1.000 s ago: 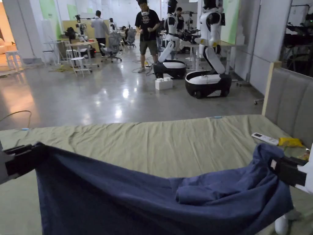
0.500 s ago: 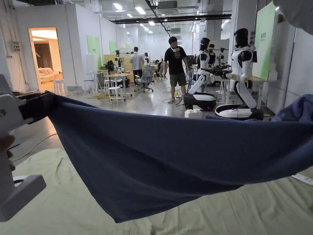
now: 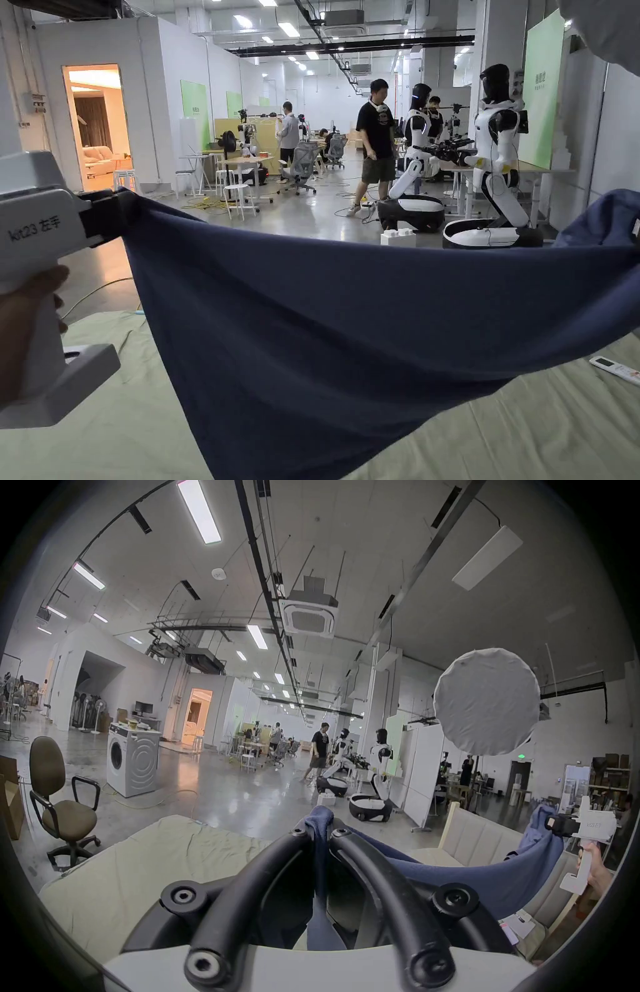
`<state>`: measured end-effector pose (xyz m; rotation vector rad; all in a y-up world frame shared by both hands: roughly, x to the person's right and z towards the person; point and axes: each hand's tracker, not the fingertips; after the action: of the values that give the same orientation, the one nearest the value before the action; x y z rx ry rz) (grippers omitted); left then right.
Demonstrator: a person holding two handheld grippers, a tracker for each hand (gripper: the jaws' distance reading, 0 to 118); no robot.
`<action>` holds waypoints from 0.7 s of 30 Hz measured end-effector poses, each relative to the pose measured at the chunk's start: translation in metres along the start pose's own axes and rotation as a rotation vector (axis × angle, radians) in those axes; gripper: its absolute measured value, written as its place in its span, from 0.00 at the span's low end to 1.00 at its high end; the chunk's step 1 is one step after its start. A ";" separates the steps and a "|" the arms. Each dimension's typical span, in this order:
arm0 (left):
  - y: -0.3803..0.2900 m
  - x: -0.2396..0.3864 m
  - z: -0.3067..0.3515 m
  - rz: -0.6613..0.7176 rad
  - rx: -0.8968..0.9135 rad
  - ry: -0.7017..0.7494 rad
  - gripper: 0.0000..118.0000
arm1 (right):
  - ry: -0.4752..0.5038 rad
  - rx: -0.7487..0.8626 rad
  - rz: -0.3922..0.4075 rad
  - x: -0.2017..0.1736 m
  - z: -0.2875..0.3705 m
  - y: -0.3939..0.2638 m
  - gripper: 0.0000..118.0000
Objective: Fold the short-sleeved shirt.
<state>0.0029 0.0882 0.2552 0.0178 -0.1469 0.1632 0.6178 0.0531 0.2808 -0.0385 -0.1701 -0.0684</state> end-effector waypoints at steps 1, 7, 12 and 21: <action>-0.003 0.001 -0.007 -0.002 -0.011 0.003 0.05 | -0.004 0.009 0.020 -0.005 -0.003 -0.003 0.06; -0.019 0.005 -0.045 -0.027 -0.047 0.025 0.05 | -0.013 -0.005 0.035 -0.019 -0.041 -0.027 0.06; -0.035 0.001 -0.079 -0.046 -0.095 0.061 0.05 | -0.031 -0.043 0.014 -0.026 -0.079 -0.042 0.06; -0.062 -0.011 -0.140 -0.018 -0.153 0.130 0.05 | -0.087 -0.093 0.027 -0.042 -0.137 -0.057 0.06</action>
<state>0.0220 0.0292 0.1150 -0.1435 -0.0295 0.1340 0.5958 -0.0068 0.1409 -0.1370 -0.2535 -0.0476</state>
